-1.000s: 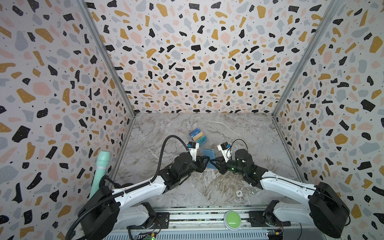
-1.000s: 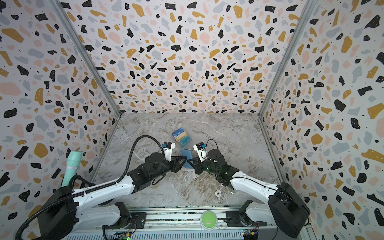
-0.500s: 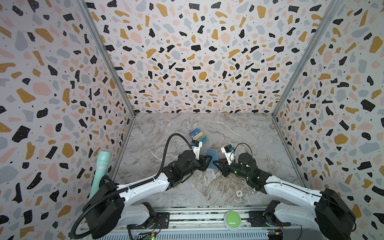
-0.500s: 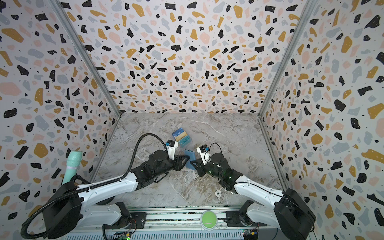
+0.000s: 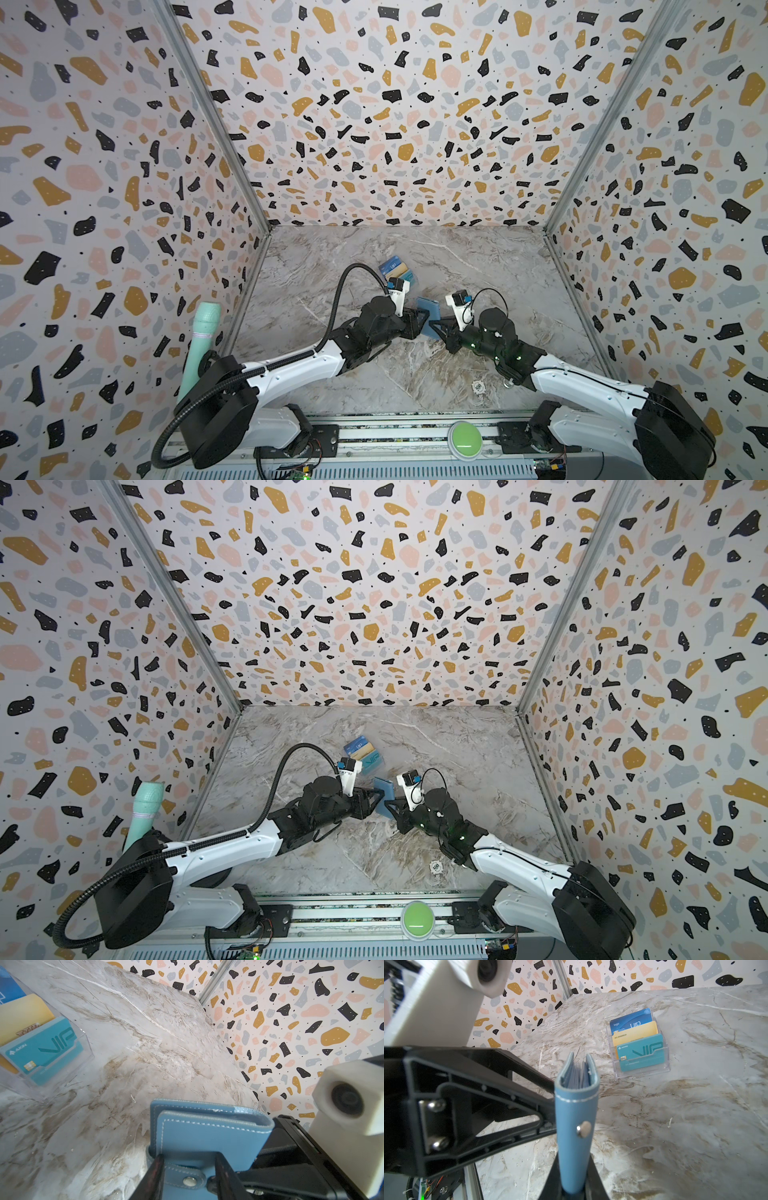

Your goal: Take the credit cards out of the card holder

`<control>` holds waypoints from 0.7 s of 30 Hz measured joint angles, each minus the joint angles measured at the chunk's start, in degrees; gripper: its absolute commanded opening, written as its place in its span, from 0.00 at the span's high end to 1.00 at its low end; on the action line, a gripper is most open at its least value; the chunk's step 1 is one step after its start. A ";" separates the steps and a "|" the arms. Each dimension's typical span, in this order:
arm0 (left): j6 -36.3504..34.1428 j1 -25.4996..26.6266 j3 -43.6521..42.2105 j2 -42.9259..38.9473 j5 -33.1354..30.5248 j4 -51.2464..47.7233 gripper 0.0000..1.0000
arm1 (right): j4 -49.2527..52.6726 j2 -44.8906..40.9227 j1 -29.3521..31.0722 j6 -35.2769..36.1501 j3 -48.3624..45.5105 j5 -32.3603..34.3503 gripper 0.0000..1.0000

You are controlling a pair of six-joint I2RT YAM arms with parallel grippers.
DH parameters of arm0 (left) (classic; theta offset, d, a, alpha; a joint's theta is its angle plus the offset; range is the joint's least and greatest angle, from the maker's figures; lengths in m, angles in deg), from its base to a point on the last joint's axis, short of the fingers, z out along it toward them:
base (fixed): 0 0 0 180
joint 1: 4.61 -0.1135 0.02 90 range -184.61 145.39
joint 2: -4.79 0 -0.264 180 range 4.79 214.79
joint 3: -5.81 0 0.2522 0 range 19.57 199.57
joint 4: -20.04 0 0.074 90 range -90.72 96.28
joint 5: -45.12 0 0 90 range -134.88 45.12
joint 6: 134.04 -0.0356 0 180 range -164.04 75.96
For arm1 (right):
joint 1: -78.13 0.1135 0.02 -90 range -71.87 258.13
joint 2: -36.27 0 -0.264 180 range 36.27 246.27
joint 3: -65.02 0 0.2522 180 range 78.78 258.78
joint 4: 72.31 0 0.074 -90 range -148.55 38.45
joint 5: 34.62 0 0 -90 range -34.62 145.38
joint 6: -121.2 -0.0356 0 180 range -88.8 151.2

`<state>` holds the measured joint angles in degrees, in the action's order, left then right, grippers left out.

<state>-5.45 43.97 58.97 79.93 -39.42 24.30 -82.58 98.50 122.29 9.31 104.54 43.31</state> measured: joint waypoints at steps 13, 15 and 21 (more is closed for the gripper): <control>-1.09 1.09 0.96 2.10 -1.57 -1.57 0.62 | 0.02 -0.17 0.00 0.20 -0.46 1.70 1.00; -1.29 1.14 0.96 2.10 -1.90 -1.64 0.64 | 0.04 -0.17 0.00 0.20 -0.48 1.66 1.00; -1.64 1.38 0.96 2.10 -2.64 -2.01 0.76 | 0.11 -0.20 0.00 0.57 -0.55 1.81 1.00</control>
<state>-7.09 45.35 59.93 82.03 -42.07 22.29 -82.47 98.31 122.29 9.88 104.00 45.12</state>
